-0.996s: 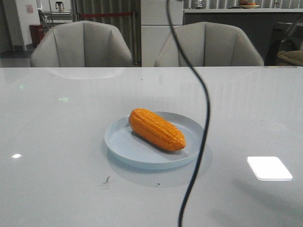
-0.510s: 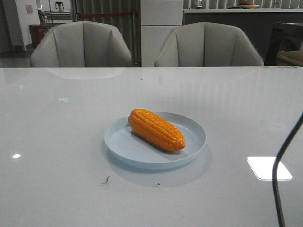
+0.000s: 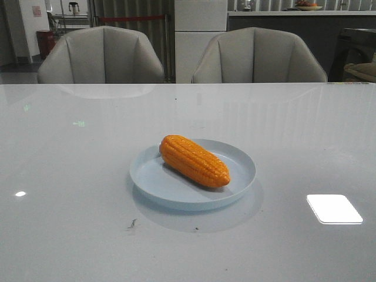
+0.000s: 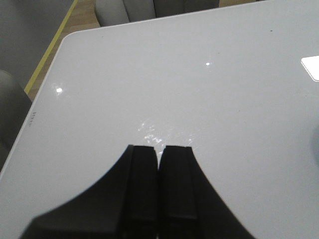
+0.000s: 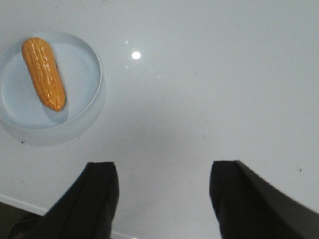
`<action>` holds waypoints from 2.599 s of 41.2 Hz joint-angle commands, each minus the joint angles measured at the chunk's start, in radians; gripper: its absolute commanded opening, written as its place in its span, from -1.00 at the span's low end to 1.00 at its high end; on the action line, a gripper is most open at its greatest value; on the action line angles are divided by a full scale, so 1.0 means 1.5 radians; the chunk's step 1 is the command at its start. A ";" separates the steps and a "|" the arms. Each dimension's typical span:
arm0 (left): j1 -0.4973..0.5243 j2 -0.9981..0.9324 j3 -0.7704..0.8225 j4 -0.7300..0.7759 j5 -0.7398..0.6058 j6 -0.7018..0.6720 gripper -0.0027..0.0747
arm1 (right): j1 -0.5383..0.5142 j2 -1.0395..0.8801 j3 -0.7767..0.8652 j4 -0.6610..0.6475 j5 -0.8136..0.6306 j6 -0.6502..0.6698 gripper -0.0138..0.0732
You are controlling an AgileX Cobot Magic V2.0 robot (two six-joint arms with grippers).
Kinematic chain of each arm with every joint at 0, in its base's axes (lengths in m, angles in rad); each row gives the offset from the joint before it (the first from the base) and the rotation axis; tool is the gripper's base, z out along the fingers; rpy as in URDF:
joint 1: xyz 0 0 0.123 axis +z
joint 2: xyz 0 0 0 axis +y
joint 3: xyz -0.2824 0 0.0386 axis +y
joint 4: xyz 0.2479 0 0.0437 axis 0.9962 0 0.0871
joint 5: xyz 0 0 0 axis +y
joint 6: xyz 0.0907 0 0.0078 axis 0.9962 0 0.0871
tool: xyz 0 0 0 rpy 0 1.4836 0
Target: Place corn on plate with both arms
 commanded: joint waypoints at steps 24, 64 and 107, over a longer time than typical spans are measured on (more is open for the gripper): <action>0.001 -0.001 -0.019 -0.001 -0.053 0.000 -0.70 | -0.005 -0.173 0.194 0.004 -0.109 0.053 0.48; 0.001 0.000 -0.019 -0.006 -0.054 0.000 -0.70 | -0.005 -0.173 0.194 0.004 -0.107 0.053 0.48; 0.001 -0.463 0.363 -0.061 -0.349 0.000 -0.70 | -0.005 -0.173 0.194 0.004 -0.107 0.053 0.48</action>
